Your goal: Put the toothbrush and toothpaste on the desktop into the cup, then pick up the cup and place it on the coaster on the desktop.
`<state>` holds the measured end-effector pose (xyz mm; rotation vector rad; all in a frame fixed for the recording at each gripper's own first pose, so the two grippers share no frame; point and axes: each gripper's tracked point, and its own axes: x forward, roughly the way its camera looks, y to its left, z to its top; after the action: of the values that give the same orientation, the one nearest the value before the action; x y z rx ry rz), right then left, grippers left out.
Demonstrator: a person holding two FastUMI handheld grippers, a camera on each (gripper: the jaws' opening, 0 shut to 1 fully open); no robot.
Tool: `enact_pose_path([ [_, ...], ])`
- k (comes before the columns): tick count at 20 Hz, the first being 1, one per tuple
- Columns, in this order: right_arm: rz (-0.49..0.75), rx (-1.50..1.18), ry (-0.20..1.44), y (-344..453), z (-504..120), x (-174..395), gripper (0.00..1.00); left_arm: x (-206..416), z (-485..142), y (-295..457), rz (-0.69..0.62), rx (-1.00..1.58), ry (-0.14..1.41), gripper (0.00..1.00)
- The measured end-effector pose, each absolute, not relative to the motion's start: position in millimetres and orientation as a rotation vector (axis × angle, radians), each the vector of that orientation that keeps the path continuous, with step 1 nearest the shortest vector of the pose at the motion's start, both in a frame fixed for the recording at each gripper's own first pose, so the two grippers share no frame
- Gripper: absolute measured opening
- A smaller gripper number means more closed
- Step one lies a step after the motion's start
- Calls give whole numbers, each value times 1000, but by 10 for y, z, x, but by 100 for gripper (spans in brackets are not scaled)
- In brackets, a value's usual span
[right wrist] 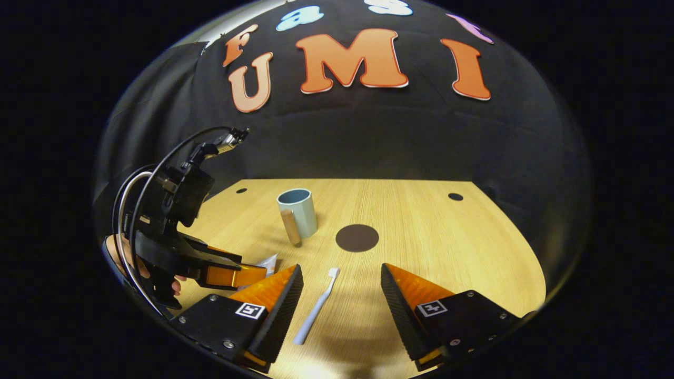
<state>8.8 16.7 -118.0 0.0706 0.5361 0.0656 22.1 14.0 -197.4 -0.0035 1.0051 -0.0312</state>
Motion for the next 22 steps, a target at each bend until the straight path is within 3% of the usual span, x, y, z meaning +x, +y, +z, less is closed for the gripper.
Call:
enact_pose_path([
  [3,78,83,649,279,-1450,140,83,206,-2096,160,-43,-16,1056,83],
  [4,78,77,679,274,-1519,126,73,215,-2129,164,-44,-18,1068,73],
  [5,80,67,704,285,-1572,103,78,210,-2169,176,-39,-19,1082,71],
  [8,118,73,780,431,-1757,102,69,205,-2237,97,-69,-60,1124,67],
  [10,138,77,829,501,-1880,98,64,235,-2253,89,-82,-57,1121,45],
  [11,142,77,850,544,-1968,99,61,232,-2243,82,-88,-63,1125,45],
  [14,138,79,894,608,-2110,110,58,258,-2260,93,-92,-74,1130,19],
  [17,127,89,937,649,-2234,130,57,264,-2252,77,-118,-105,1110,12],
  [18,130,89,954,688,-2286,127,47,304,-2256,65,-120,-119,1096,9],
  [19,133,82,975,714,-2347,93,43,278,-2248,69,-137,-126,1093,8],
  [20,141,75,952,727,-2302,109,32,287,-2245,55,-148,-140,1082,8],
  [22,163,37,948,732,-2368,157,35,285,-2190,64,-167,-146,1049,6],
])
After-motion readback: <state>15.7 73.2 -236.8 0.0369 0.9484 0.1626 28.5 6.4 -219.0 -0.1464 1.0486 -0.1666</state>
